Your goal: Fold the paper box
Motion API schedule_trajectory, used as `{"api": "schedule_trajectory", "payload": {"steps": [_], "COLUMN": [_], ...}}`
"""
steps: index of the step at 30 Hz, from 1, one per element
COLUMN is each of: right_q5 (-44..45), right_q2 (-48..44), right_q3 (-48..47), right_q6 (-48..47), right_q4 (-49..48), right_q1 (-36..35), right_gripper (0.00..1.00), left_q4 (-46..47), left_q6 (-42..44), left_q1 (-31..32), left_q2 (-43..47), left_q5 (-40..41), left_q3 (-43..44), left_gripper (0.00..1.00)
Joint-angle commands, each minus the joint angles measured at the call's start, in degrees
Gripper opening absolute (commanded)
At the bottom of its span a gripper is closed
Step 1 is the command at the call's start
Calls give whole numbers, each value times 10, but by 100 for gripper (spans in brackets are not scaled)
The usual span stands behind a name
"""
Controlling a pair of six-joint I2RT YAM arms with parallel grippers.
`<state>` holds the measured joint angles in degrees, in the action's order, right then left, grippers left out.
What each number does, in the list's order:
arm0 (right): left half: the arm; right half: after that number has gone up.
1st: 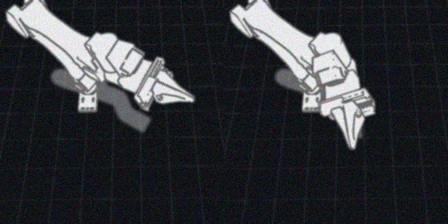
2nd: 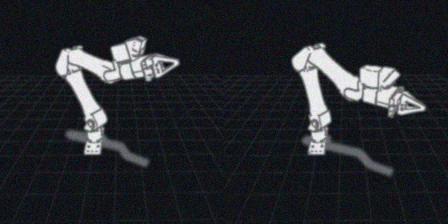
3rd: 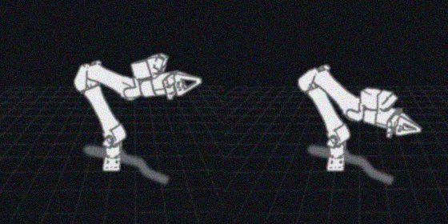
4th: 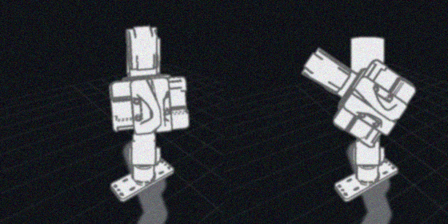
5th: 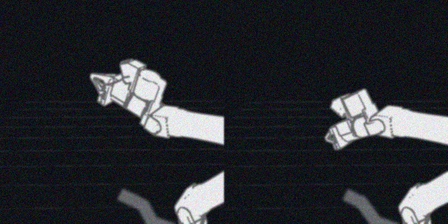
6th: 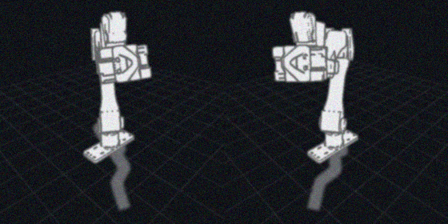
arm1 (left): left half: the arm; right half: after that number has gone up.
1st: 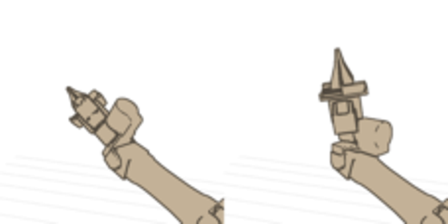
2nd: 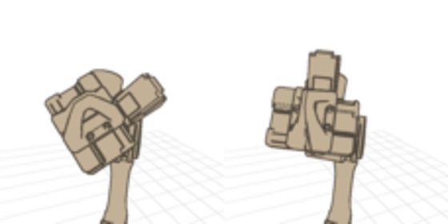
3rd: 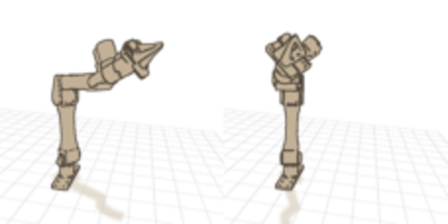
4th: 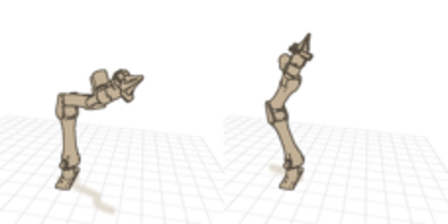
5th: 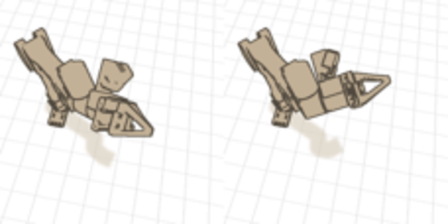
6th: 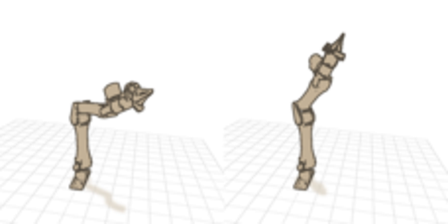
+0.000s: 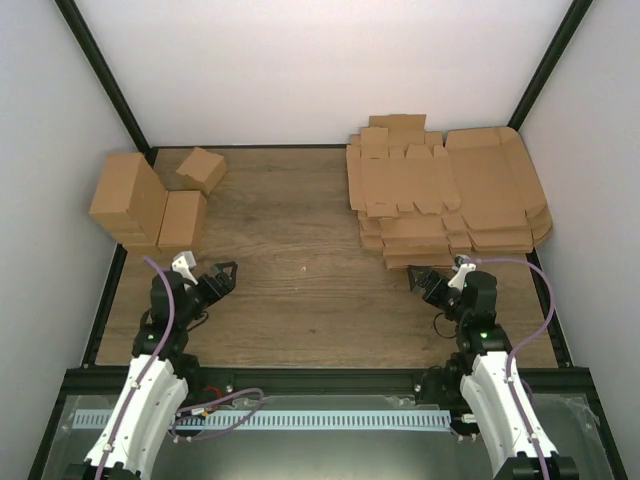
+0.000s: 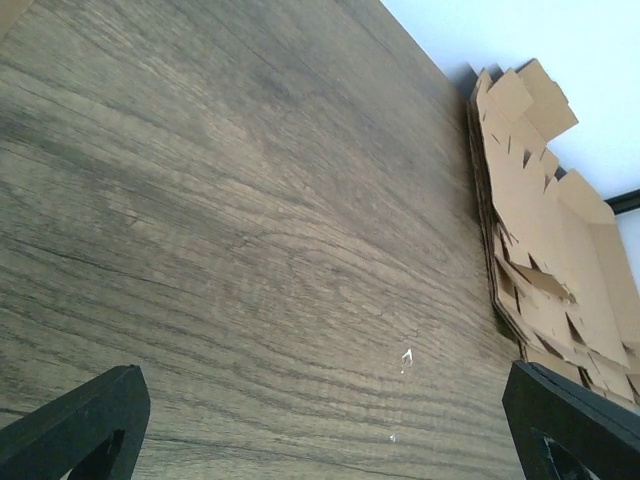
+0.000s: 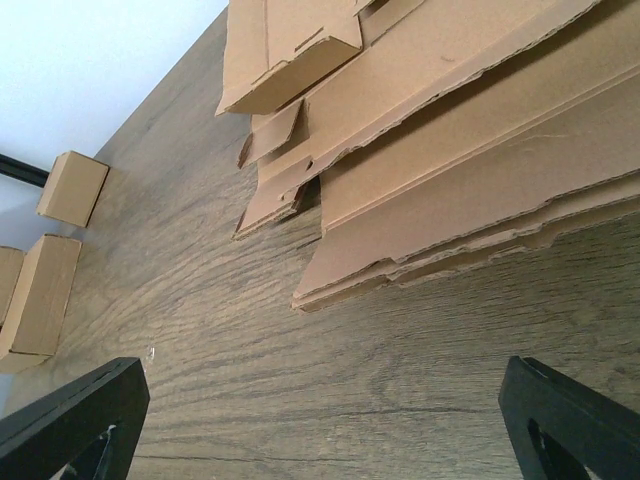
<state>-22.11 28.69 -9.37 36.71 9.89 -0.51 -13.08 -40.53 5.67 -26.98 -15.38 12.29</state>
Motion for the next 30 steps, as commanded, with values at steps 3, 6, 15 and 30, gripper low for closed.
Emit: {"api": "schedule_trajectory", "payload": {"steps": [3, 6, 15, 30], "right_q5": [3, 4, -11, -108], "right_q2": [0, 2, 90, 537], "right_q3": [-20, -24, -111, -356], "right_q6": [-8, -12, 17, 165], "right_q4": [2, 1, -17, -46], "right_q1": [3, 3, 3, 3], "right_gripper": [100, 100, 100, 84], "left_q4": [-13, -29, -43, 14], "left_q6": [-10, -20, -66, -42], "left_q1": [1, 0, 0, 1], "left_q2": [0, -3, -8, -9], "left_q5": [10, 24, 41, -81], "left_q3": [3, 5, 16, 41], "left_gripper": [100, 100, 100, 100]}}
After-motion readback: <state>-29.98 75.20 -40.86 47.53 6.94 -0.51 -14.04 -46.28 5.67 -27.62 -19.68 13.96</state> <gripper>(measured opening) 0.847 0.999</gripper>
